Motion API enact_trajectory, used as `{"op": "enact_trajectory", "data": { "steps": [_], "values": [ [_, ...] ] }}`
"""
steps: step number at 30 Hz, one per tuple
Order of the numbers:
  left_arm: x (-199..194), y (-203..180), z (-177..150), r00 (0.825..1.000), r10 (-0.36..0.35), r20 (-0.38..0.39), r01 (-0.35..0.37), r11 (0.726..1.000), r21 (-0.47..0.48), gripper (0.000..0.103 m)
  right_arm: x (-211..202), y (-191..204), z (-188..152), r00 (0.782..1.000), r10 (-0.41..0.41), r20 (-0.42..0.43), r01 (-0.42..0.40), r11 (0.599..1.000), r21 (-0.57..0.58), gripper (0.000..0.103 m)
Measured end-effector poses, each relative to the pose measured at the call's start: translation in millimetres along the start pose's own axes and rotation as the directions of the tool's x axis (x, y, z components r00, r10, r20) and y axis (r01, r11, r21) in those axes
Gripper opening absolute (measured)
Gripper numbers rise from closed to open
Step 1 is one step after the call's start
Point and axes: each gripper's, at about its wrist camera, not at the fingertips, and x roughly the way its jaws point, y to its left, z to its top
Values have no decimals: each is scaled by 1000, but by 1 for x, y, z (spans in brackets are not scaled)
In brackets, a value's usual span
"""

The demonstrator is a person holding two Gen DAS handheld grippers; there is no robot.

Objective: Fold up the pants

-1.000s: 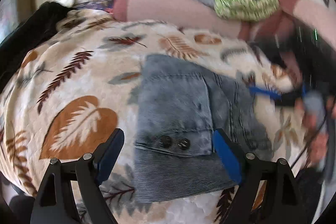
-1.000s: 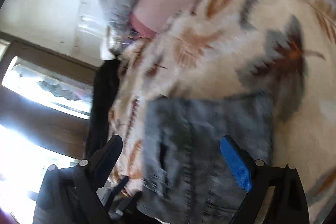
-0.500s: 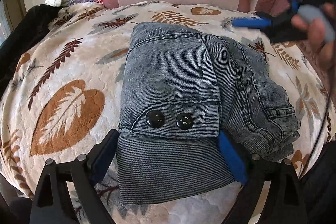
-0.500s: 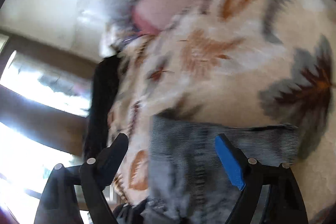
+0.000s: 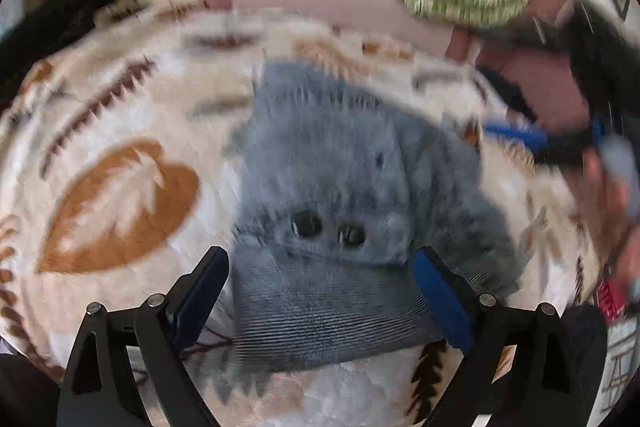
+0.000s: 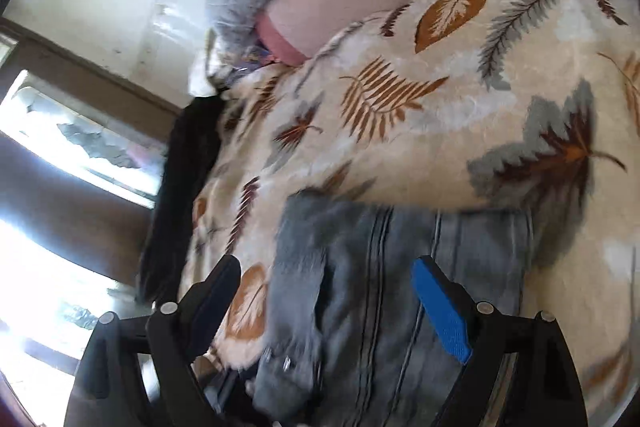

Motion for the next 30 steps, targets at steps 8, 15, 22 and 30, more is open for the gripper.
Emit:
{"op": "enact_trajectory", "data": {
  "steps": [8, 15, 22, 30],
  "values": [
    [19, 7, -8, 991, 112, -76, -109, 993, 47, 94, 7, -55, -100, 994, 82, -79, -70, 988, 137, 92],
    [5, 12, -5, 995, 98, -16, -98, 995, 1, 94, -26, -41, -93, 988, 154, -24, -148, 975, 166, 92],
    [-16, 28, -3, 993, 110, 53, -105, 991, -80, 94, -13, -70, -136, 956, 294, 11, -275, 880, 386, 92],
    [-15, 32, -9, 992, 119, 42, -115, 990, -84, 94, -9, -97, -132, 964, 233, 128, -266, 818, 511, 92]
  ]
}}
